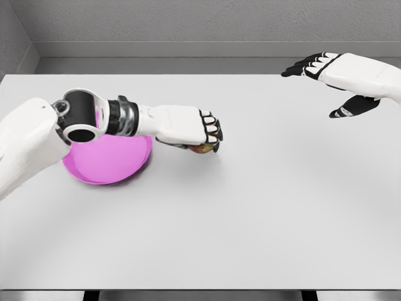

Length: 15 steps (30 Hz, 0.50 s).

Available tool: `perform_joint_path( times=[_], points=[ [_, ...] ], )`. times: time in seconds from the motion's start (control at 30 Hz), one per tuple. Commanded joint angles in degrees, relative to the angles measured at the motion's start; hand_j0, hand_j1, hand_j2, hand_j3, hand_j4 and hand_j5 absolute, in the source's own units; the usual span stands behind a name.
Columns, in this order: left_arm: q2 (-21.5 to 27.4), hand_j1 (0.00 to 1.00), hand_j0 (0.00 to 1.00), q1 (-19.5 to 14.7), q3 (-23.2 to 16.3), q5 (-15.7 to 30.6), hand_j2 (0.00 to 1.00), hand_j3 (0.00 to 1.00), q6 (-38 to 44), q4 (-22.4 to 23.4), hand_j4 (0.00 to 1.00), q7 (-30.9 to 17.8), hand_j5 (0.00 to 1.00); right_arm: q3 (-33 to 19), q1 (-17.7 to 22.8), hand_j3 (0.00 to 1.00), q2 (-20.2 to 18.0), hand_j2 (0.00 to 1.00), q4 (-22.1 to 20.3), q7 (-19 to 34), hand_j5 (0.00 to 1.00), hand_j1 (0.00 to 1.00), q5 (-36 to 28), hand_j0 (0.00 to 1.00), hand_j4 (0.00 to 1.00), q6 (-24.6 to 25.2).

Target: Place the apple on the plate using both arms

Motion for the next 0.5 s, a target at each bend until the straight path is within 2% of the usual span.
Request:
perform_joint_path(
  times=[0.0,0.03,0.17,0.23,0.37,0.43,0.47],
  points=[
    [3.7,0.39,0.39,0.1,4.5,1.1,0.39,0.39,0.1,0.1,0.39,0.0,0.39,0.0,0.0,1.00,-0.1,1.00,0.0,0.0,1.00,1.00,-0.2,1.00,1.00,0.1],
    [5.0,0.40,0.40,0.1,5.6,1.2,0.40,0.40,0.1,0.2,0.40,0.0,0.40,0.0,0.0,1.00,-0.1,1.00,0.0,0.0,1.00,1.00,-0.2,1.00,1.00,0.1],
    [15.3,0.40,0.40,1.2,9.0,3.5,0.40,0.40,0.1,0.1,0.40,0.1,0.40,0.0,-0.1,1.00,0.1,1.00,0.1,0.0,1.00,1.00,-0.2,1.00,1.00,0.1],
    [17.8,0.40,0.40,3.8,9.8,4.4,0.40,0.40,0.1,0.2,0.40,0.1,0.40,0.0,-0.2,1.00,0.3,1.00,0.1,0.0,1.00,1.00,-0.2,1.00,1.00,0.1],
    [18.7,0.41,0.41,6.4,9.8,4.9,0.41,0.41,0.1,0.5,0.41,0.1,0.41,0.1,-0.1,1.00,0.2,1.00,0.2,0.0,1.00,1.00,-0.2,1.00,1.00,0.1],
    [18.6,0.43,0.43,6.5,9.8,4.8,0.43,0.43,0.1,0.5,0.43,0.0,0.43,0.1,-0.2,1.00,0.1,1.00,0.2,0.0,1.00,1.00,-0.2,1.00,1.00,0.1],
    [18.4,0.48,0.48,6.6,9.7,4.8,0.48,0.48,0.1,0.5,0.48,0.0,0.48,0.1,-0.1,1.00,0.2,1.00,0.1,0.0,1.00,1.00,-0.2,1.00,1.00,0.1]
  ],
)
